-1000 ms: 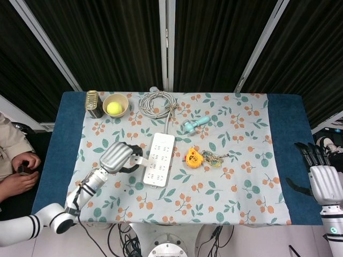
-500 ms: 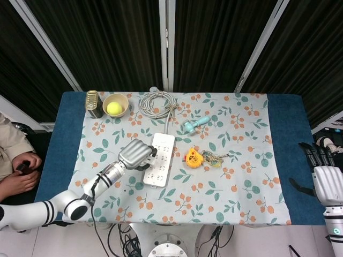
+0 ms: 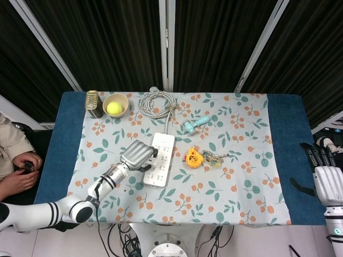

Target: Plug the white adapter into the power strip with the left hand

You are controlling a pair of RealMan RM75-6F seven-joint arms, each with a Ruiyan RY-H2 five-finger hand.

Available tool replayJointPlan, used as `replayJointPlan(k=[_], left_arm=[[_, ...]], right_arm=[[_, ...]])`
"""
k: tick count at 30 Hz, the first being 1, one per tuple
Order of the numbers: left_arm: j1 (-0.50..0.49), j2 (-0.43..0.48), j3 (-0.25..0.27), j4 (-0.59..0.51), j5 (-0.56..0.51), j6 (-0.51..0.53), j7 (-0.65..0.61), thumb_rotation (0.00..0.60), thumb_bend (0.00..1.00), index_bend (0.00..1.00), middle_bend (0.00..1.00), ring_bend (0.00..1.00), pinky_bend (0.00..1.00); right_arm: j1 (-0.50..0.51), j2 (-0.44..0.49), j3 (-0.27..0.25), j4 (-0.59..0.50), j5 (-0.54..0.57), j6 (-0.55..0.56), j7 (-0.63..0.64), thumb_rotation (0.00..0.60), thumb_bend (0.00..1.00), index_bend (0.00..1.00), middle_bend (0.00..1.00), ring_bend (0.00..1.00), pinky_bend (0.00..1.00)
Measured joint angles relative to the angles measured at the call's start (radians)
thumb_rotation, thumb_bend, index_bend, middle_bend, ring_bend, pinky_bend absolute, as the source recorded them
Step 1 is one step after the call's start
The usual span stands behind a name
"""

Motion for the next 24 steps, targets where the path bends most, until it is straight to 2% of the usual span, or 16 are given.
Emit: replayJointPlan(k=[24], left_arm=[[-0.025, -0.003, 0.033, -0.010, -0.076, 0.022, 0.046, 0.600, 0.47, 0.67, 0.78, 0.60, 0.56]], right_arm=[[0.003, -0.002, 0.002, 0.000, 0.008, -0.011, -0.003, 0.600, 0.12, 0.07, 0.09, 0.00, 0.00]])
